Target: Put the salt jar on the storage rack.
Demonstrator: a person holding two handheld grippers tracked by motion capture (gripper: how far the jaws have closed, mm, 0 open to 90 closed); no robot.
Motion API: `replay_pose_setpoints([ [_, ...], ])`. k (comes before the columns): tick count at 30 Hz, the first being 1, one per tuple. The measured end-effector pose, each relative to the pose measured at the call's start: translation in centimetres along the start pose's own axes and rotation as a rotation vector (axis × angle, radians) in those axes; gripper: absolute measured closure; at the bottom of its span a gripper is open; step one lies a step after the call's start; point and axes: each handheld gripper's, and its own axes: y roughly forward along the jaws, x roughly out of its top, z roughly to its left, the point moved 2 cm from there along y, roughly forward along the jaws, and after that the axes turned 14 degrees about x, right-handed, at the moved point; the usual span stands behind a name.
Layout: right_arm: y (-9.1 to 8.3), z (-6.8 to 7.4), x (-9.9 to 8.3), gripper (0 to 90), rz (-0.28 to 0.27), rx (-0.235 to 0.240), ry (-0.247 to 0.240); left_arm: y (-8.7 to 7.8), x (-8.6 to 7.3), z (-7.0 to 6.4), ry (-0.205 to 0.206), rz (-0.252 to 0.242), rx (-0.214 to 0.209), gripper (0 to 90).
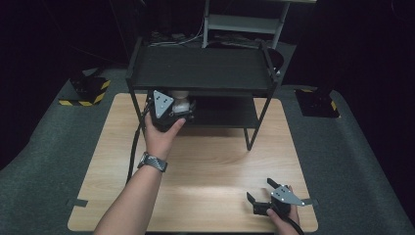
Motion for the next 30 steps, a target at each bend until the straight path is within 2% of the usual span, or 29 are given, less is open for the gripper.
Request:
replay_pose_setpoints([
  [6,0.0,0.0,0.0,0.4,0.002,-0.003,0.001,-1.5,-1.1,0.4,0.003,-0.009,-0.020,0.5],
  [16,0.1,0.1,0.0,0.4,0.003,-0.009,-0.001,-3.9,-3.2,1.6,-0.027,-0.025,-0.040,0.4],
  [20,0.1,0.2,0.0,0.4,0.002,-0.010,-0.002,-5.0,-4.4,2.2,-0.041,-0.032,-0.046,0.4],
  [25,0.1,0.2,0.0,0.4,0.004,-0.011,-0.003,-6.5,-5.9,3.0,-0.035,-0.044,-0.058,0.4],
  [27,0.1,0.2,0.0,0.4,0.004,-0.012,-0.004,-7.1,-6.5,3.4,-0.039,-0.050,-0.068,0.5],
  [28,0.1,0.2,0.1,0.4,0.004,-0.012,-0.003,-7.9,-7.5,4.0,-0.051,-0.060,-0.089,0.4],
  [30,0.1,0.2,0.1,0.4,0.005,-0.012,-0.003,-8.3,-7.8,4.1,-0.053,-0.061,-0.092,0.4],
])
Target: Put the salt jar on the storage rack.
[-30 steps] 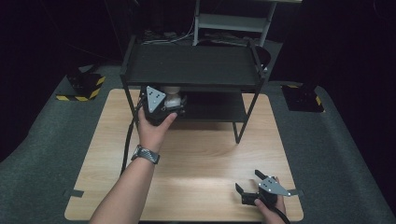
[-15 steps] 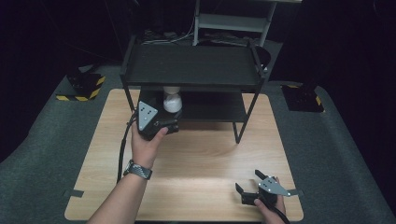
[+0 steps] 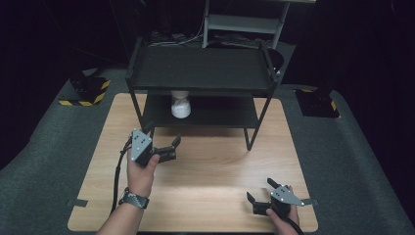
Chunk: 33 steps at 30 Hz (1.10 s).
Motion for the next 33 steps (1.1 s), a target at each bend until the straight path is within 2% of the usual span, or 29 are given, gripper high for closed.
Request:
replay_pose_setpoints([
  [2,0.0,0.0,0.0,0.4,0.001,-0.001,0.000,-1.3,-1.1,0.5,0.006,-0.003,-0.014,0.4],
  [4,0.0,0.0,0.0,0.4,0.001,-0.002,0.000,-1.7,-1.4,0.6,0.007,-0.001,-0.018,0.4],
  [5,0.0,0.0,0.0,0.4,0.000,-0.002,-0.001,-2.5,-2.2,1.0,0.010,0.003,-0.028,0.5],
  [7,0.0,0.1,0.0,0.4,0.000,-0.003,-0.001,-2.9,-2.6,1.2,0.014,0.009,-0.031,0.4],
  [12,0.0,0.1,0.0,0.4,-0.001,-0.005,-0.003,-4.8,-4.7,2.0,0.029,0.026,-0.031,0.5],
  [15,0.0,0.1,0.0,0.4,-0.001,-0.005,-0.003,-5.4,-5.4,2.3,0.032,0.035,-0.032,0.4],
  [19,0.0,0.1,0.0,0.4,-0.002,-0.006,-0.004,-6.3,-6.5,2.7,0.015,0.048,-0.030,0.4],
  [33,0.0,0.1,-0.1,0.4,-0.002,-0.003,-0.004,-8.3,-9.4,2.8,0.037,0.138,-0.008,0.5],
])
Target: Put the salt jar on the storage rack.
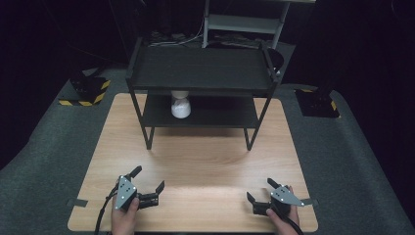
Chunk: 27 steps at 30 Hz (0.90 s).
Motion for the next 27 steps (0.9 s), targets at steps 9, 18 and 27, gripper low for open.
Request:
replay_pose_setpoints([
  [9,0.0,-0.1,0.0,0.4,-0.006,-0.002,0.005,-0.2,-0.9,0.1,-0.005,0.050,0.039,0.5],
  [18,0.0,-0.2,-0.1,0.4,-0.011,0.005,0.013,-0.1,-0.4,-0.9,0.048,0.137,0.080,0.4],
  [27,0.1,-0.2,0.0,0.4,-0.003,0.002,0.005,0.3,-0.2,-1.5,0.097,0.175,0.082,0.5],
])
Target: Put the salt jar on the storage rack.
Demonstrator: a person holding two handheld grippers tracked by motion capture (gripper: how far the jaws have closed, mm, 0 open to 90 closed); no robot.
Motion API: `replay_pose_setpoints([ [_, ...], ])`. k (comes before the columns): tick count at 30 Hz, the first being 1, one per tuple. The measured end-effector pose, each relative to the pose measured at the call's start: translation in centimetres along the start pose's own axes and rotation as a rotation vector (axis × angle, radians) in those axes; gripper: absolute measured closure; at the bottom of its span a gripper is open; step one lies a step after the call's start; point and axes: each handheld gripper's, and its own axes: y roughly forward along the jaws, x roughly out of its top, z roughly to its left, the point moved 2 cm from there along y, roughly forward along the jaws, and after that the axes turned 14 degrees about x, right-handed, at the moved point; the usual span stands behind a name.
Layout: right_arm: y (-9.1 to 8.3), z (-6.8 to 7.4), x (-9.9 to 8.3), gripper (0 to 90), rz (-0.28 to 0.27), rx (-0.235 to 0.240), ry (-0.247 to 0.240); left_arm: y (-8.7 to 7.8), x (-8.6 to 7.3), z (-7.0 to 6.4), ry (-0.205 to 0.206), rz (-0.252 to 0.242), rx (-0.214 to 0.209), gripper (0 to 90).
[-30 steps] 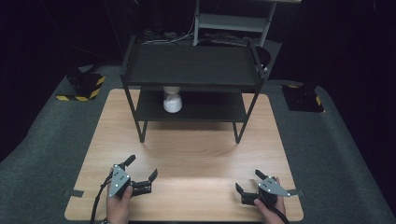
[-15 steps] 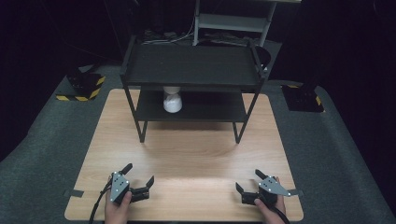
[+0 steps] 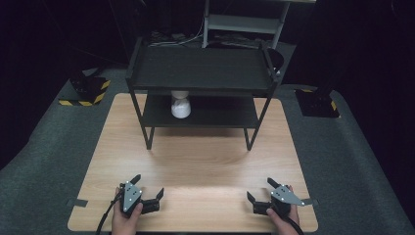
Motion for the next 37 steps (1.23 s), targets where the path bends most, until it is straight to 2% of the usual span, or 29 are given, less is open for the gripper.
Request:
replay_pose_setpoints([
  [3,0.09,0.08,0.09,0.4,0.005,-0.005,0.004,0.02,0.18,-0.14,0.024,0.006,-0.004,0.5],
  [7,0.13,0.08,0.13,0.4,0.006,-0.009,0.007,0.04,0.31,-0.12,0.037,0.012,-0.010,0.5],
  [16,0.20,0.13,0.20,0.4,0.009,-0.015,0.012,0.17,0.45,0.04,0.031,0.022,-0.022,0.5],
  [32,0.14,0.06,0.16,0.4,0.007,-0.010,0.016,0.25,0.66,-0.19,0.048,0.030,-0.014,0.5],
  [37,-0.04,0.17,-0.06,0.4,-0.001,-0.010,0.004,0.51,0.87,-0.68,0.062,0.034,0.012,0.5],
])
